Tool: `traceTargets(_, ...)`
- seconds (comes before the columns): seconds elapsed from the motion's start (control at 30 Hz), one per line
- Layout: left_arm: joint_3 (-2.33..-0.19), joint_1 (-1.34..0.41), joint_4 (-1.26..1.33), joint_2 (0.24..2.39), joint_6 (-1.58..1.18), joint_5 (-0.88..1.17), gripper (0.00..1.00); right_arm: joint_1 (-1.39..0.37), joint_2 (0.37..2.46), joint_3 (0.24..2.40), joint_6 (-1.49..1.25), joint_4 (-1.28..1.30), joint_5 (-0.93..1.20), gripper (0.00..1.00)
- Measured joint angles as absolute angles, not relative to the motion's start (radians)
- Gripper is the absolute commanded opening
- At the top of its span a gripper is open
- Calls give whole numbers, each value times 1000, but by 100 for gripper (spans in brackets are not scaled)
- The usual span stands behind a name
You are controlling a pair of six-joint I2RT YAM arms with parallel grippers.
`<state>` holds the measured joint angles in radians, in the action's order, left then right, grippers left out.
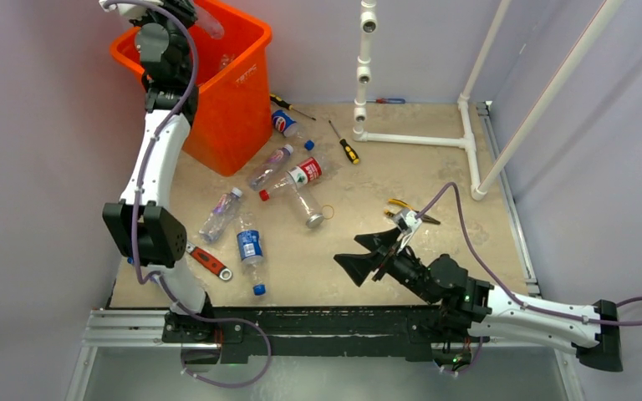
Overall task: Put the plastic bottles in the bin
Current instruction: Place the plastic bottle in the trash bin, then move the plastic bottle to the corner of the board.
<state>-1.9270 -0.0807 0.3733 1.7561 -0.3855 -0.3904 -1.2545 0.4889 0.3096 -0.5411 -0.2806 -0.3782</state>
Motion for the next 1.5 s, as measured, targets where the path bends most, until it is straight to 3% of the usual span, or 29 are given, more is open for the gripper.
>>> traceTargets(0.07,-1927,-51,354,1802,-435,-346,40,-1254,502,310,-540,-278,-384,99)
traceTargets(0.17,-1927,-23,291,1866,-484,-295,85,-1254,520,310,-541,-267,-397,99)
traceTargets(0.23,-1927,-21,252,1888,-505,-271,92,-1254,524,310,-542,-262,-402,99)
traceTargets(0.53,-1925,-29,176,1801,-522,-205,98,-1254,508,310,-542,-237,-413,98)
traceTargets(0.67,-1818,-60,164,1593,-539,-139,98,-1235,510,311,-541,-231,-445,98)
traceTargets(0.83,-1632,-218,139,1307,-530,-44,99,-1247,548,335,-527,-215,-516,98)
traceTargets(1.03,-1271,-298,44,1121,-553,16,99,-1249,727,424,-504,-194,-584,96)
traceTargets(1.2,-962,-334,-153,1101,-557,20,99,-1241,908,453,-504,-205,-585,96)
traceTargets(1.5,-835,-334,-234,995,-558,-47,99,-1096,1175,517,-495,-271,-443,95)
